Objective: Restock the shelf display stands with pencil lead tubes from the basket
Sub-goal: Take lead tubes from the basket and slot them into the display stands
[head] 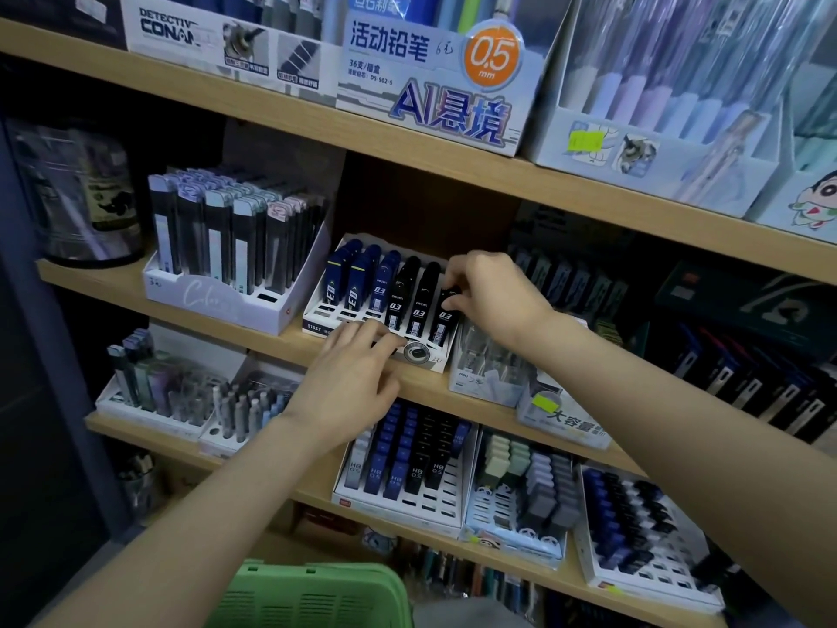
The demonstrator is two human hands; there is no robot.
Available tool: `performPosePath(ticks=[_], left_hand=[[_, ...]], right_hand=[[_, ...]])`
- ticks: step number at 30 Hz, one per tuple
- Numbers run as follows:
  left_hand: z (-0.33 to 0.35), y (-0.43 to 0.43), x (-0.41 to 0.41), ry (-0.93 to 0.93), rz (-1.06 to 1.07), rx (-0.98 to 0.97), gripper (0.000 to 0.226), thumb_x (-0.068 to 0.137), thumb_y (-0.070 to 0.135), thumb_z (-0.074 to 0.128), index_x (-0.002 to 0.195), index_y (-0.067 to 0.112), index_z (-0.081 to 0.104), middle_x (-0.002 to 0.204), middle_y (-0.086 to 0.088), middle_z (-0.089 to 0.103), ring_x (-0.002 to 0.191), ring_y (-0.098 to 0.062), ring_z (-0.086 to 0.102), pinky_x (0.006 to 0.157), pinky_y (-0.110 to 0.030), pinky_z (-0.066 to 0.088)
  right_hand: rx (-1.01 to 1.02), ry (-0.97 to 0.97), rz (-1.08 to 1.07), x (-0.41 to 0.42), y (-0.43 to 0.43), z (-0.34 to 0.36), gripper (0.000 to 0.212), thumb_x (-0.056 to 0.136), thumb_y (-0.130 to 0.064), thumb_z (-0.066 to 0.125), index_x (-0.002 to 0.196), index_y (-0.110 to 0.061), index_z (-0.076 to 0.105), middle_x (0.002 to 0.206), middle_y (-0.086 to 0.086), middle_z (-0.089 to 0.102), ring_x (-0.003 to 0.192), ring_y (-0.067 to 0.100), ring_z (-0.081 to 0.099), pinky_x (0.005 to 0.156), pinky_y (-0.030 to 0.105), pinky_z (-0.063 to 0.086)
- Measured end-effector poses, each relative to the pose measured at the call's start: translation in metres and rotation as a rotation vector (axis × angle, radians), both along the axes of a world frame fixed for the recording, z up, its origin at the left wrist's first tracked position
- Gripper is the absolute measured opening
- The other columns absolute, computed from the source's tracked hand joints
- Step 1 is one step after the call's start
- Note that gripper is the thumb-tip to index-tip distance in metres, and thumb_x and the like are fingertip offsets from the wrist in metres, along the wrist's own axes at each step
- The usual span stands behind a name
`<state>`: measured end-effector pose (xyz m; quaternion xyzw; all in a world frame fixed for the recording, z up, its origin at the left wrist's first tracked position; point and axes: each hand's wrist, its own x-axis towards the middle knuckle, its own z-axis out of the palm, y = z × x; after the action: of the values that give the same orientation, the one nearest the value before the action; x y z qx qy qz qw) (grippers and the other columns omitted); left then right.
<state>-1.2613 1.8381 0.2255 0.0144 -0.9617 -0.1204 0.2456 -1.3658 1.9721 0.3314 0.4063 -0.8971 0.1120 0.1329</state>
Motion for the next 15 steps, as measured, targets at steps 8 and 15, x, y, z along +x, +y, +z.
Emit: performPosePath(ticks=[8, 15], left_hand=[[0.0042, 0.0008, 0.002, -0.028, -0.006, -0.011, 0.044, 0.095, 0.031, 0.045, 0.138, 0.023, 0.039, 0.131, 0.005, 0.039, 0.124, -0.012, 0.031, 0.11, -0.027, 0.019], [0.0084, 0.0011, 0.0043, -0.05, -0.018, -0.015, 0.044, 0.095, 0.029, 0.046, 0.138, 0.021, 0.04, 0.132, 0.003, 0.04, 0.125, -0.015, 0.032, 0.109, -0.028, 0.023]], right_hand=[[-0.008, -0.035, 0.02, -0.0009, -0.0025, -0.0059, 0.027, 0.083, -0.013, 0.07, 0.109, -0.01, 0.063, 0.107, 0.009, 0.058, 0.097, 0.026, 0.058, 0.084, 0.041, 0.051], [0.014, 0.026, 0.012, 0.0017, -0.0004, -0.0085, 0.027, 0.088, -0.016, 0.065, 0.114, -0.009, 0.061, 0.109, 0.009, 0.054, 0.096, 0.028, 0.058, 0.083, 0.043, 0.051]])
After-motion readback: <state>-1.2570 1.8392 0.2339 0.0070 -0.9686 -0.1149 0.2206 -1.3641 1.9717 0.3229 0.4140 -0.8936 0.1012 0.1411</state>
